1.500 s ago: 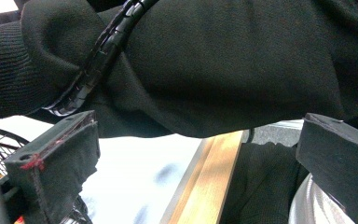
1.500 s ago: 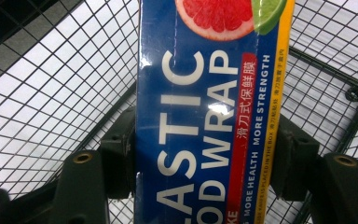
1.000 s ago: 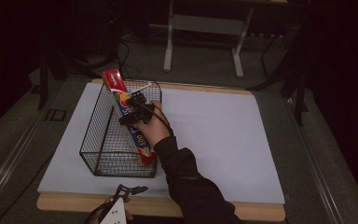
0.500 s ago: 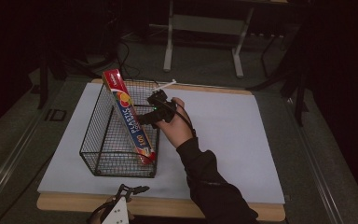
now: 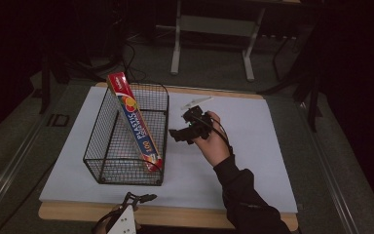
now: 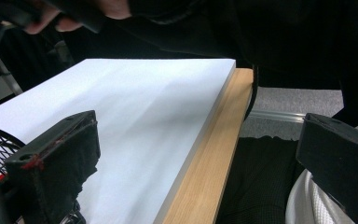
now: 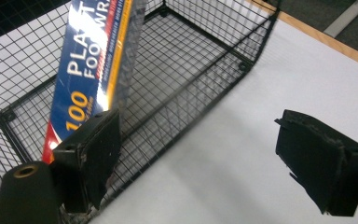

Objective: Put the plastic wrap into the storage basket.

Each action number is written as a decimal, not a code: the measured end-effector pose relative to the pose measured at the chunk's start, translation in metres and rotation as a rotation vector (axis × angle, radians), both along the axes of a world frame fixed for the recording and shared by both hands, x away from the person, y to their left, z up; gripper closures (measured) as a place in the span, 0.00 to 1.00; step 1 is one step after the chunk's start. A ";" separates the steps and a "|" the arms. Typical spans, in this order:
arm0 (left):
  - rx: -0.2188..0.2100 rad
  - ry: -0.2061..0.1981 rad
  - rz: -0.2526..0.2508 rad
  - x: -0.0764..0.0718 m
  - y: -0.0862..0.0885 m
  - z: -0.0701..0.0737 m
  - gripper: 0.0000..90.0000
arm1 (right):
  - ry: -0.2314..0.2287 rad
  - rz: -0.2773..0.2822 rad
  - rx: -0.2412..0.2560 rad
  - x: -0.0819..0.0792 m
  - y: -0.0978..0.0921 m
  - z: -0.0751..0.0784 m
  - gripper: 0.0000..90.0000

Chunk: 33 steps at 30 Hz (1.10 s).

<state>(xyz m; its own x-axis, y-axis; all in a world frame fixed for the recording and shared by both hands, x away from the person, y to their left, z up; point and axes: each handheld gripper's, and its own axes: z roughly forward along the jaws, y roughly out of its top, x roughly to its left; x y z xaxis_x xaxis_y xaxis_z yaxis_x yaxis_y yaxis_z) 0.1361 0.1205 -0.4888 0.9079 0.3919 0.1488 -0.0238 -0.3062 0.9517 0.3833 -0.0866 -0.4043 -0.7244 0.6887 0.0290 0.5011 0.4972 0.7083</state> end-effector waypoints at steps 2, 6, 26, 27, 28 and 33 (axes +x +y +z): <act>0.001 0.001 -0.001 0.000 0.000 0.000 0.00 | -0.002 -0.003 0.011 -0.003 -0.009 -0.003 0.16; 0.004 0.001 -0.004 0.000 -0.001 0.000 0.00 | -0.027 -0.007 0.007 -0.010 -0.023 -0.009 0.17; 0.016 0.000 -0.006 0.000 -0.001 -0.001 0.00 | -0.016 0.014 -0.059 -0.039 -0.076 -0.043 0.16; 0.016 0.000 -0.007 0.000 -0.001 -0.001 0.00 | -0.018 0.013 -0.061 -0.040 -0.079 -0.045 0.16; 0.017 0.001 -0.007 0.000 -0.002 -0.001 0.00 | -0.018 0.009 -0.061 -0.041 -0.082 -0.047 0.15; 0.021 0.003 -0.009 0.000 -0.002 -0.002 0.00 | -0.021 0.010 -0.047 -0.047 -0.095 -0.056 0.15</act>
